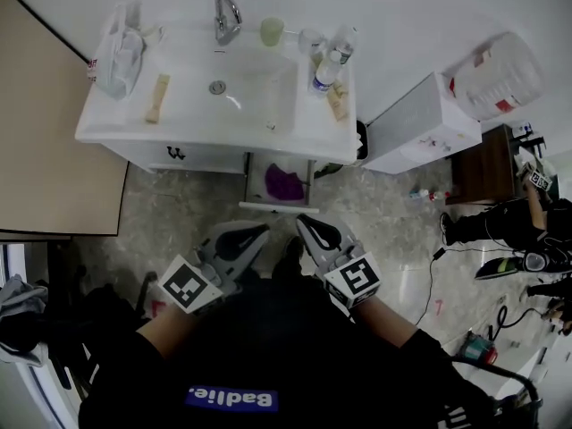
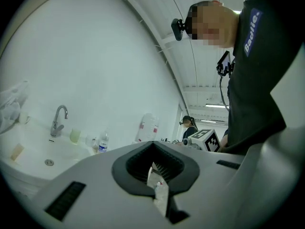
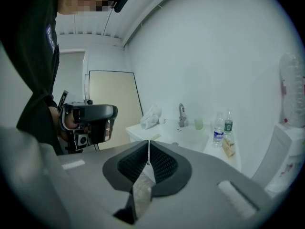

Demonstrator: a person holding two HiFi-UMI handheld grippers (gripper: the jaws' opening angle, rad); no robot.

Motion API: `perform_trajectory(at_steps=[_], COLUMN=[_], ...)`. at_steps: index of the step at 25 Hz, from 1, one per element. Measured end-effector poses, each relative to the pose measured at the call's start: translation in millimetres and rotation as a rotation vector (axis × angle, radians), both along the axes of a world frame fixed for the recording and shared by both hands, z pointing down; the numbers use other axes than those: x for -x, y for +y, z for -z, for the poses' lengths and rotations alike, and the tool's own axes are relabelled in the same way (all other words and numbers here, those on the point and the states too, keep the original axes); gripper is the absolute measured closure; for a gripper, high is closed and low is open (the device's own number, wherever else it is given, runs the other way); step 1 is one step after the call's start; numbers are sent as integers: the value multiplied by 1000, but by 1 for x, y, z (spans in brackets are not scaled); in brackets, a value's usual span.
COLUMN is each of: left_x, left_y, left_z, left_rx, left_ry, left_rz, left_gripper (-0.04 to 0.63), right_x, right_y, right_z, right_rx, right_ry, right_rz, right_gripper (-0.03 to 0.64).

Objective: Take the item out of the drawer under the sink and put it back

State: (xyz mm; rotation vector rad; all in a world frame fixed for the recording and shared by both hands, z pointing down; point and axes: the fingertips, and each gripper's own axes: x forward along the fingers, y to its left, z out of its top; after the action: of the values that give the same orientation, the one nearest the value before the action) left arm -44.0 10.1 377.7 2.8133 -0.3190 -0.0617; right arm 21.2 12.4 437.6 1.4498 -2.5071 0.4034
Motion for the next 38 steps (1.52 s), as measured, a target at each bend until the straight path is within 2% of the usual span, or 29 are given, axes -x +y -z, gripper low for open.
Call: perform_trajectory(at_steps=[9, 15, 21, 25, 31, 38], left_x=[-31, -42, -47, -42, -24, -16], left_y=[-27, -42, -51, -54, -57, -67], left_z=[-15, -26, -33, -36, -48, -66], left_rx=[28, 48, 55, 57, 82, 102], left_ry=[-47, -71, -82, -89, -94, -97], left_rz=[101, 164, 208, 232, 268, 284], left_gripper=[601, 601, 601, 601, 601, 601], right_x=[-40, -62, -65, -62, -63, -60], right_y=[-33, -58, -72, -78, -95, -109], right_z=[-64, -119, -181, -228, -303, -383], right_rx=[120, 224, 332, 420, 544, 682], right_ry=[14, 5, 45, 118, 285, 475], right_rz=[92, 126, 164, 202, 221, 335], right_gripper=[583, 539, 497, 476, 457, 405])
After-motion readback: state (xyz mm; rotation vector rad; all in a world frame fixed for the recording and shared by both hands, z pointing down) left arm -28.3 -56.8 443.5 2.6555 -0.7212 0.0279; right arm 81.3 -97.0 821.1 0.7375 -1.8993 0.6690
